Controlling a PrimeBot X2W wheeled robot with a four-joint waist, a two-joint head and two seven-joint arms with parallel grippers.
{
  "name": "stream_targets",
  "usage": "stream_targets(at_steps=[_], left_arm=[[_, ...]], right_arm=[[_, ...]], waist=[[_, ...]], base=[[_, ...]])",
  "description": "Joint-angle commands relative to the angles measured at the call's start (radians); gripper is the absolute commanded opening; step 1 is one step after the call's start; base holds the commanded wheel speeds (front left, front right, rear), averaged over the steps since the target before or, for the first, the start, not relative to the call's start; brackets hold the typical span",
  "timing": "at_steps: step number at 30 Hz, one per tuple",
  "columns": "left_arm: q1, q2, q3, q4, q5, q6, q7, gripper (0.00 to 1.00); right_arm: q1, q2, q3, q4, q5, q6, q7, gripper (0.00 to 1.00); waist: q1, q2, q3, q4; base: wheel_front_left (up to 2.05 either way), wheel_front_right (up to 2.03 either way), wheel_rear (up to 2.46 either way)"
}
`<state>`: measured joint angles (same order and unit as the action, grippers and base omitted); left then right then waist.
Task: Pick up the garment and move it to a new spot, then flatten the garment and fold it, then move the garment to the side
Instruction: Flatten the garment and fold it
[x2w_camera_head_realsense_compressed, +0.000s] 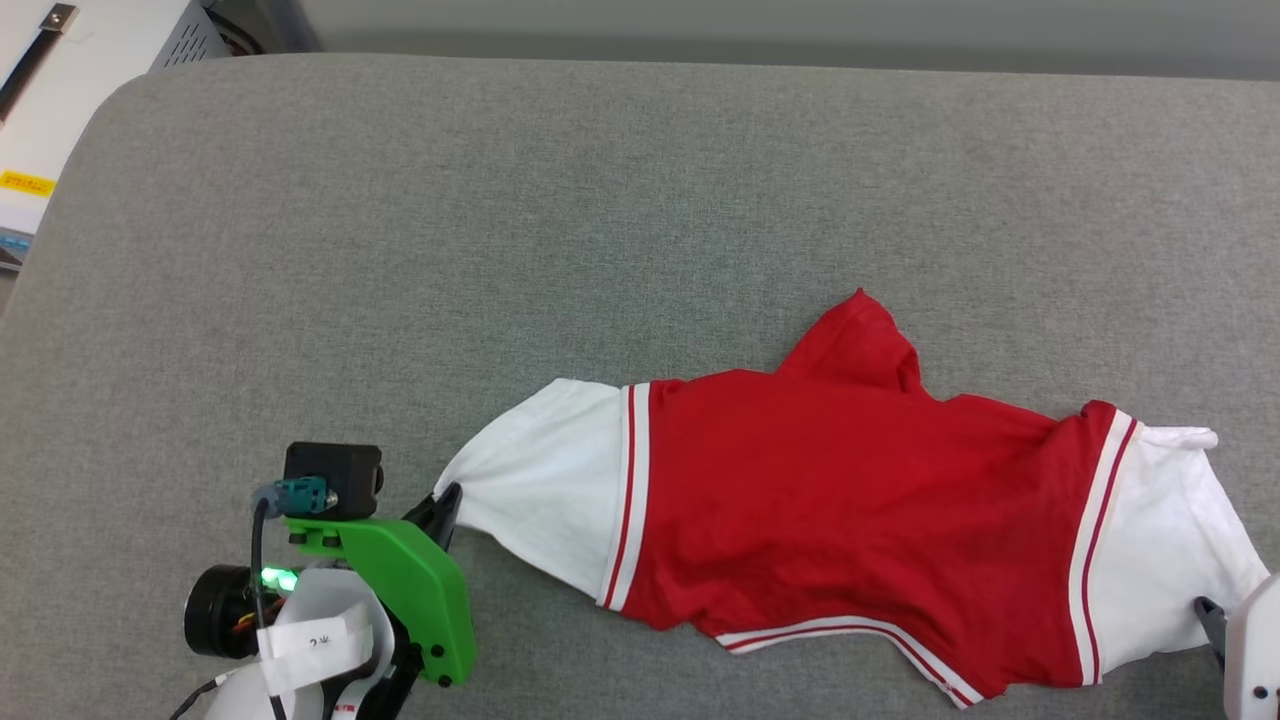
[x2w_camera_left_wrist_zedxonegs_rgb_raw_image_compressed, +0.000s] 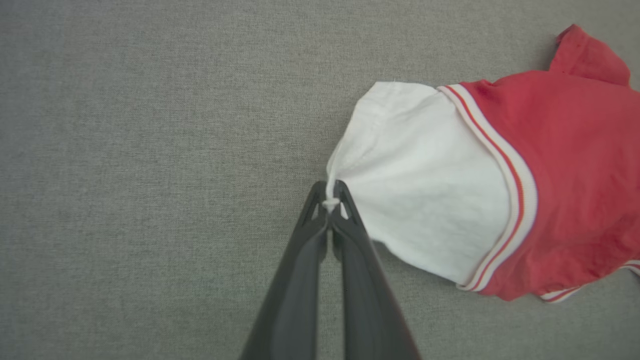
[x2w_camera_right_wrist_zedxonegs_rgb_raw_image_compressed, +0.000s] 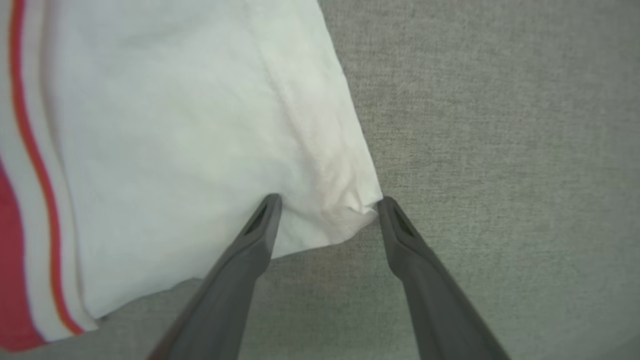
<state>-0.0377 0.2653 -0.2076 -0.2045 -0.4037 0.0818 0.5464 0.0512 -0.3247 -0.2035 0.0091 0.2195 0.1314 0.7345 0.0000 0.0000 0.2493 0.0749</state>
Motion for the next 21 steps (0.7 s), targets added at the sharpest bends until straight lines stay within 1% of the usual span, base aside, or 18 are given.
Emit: stream_targets(at_steps=[1,4,5,6,7,12,17,18,21], left_arm=[[-0.004,0.007,0.005,-0.006,-0.001,-0.007,-0.001,0.0],[-0.011,0.011,0.007,-0.007,-0.003,-0.008,0.001,0.0],[-0.013,0.014,0.008,-0.006,-0.003,-0.008,0.001,0.0],[-0.015,0.016,0.009,-0.005,-0.003,-0.008,0.001,0.0],[-0.016,0.017,0.01,-0.003,-0.004,-0.008,0.001,0.0],[-0.009,0.023,0.019,0.003,-0.012,-0.008,-0.007,0.0],[-0.006,0.036,0.033,-0.005,-0.027,-0.023,-0.029,0.0],[-0.006,0.042,0.036,-0.007,-0.026,-0.024,-0.03,0.0],[-0.016,0.06,0.049,-0.024,-0.025,-0.029,-0.037,0.0]], right_arm=[[-0.012,0.011,0.008,0.027,0.003,-0.001,-0.002,1.0],[-0.016,0.022,0.016,0.064,0.025,-0.001,-0.001,0.99],[-0.016,0.023,0.02,0.072,0.031,-0.001,0.0,0.72],[-0.017,0.021,0.026,0.08,0.034,-0.001,-0.003,0.31],[-0.018,0.019,0.03,0.086,0.036,-0.001,-0.01,0.0],[-0.03,0.0,0.036,0.079,0.047,-0.001,-0.061,0.0],[-0.056,-0.032,0.033,0.008,0.09,-0.001,-0.102,0.0],[-0.06,-0.04,0.033,-0.008,0.102,-0.001,-0.1,0.0],[-0.07,-0.093,0.032,-0.073,0.13,-0.001,-0.087,0.0]], waist=[[0.0,0.0,0.008,-0.002],[0.0,0.0,0.017,-0.005],[0.0,0.0,0.019,-0.006],[0.0,0.0,0.02,-0.007],[0.0,0.0,0.019,-0.008],[0.0,0.0,-0.014,-0.016],[0.0,0.0,-0.077,-0.027],[0.0,0.0,-0.089,-0.029],[0.0,0.0,-0.129,-0.032]], base=[[0.0,0.0,0.0],[0.0,0.0,0.0],[0.0,0.0,0.0],[0.0,0.0,0.0],[0.0,0.0,0.0],[0.0,0.0,0.0],[0.0,0.0,0.0],[0.0,0.0,0.0],[0.0,0.0,0.0]])
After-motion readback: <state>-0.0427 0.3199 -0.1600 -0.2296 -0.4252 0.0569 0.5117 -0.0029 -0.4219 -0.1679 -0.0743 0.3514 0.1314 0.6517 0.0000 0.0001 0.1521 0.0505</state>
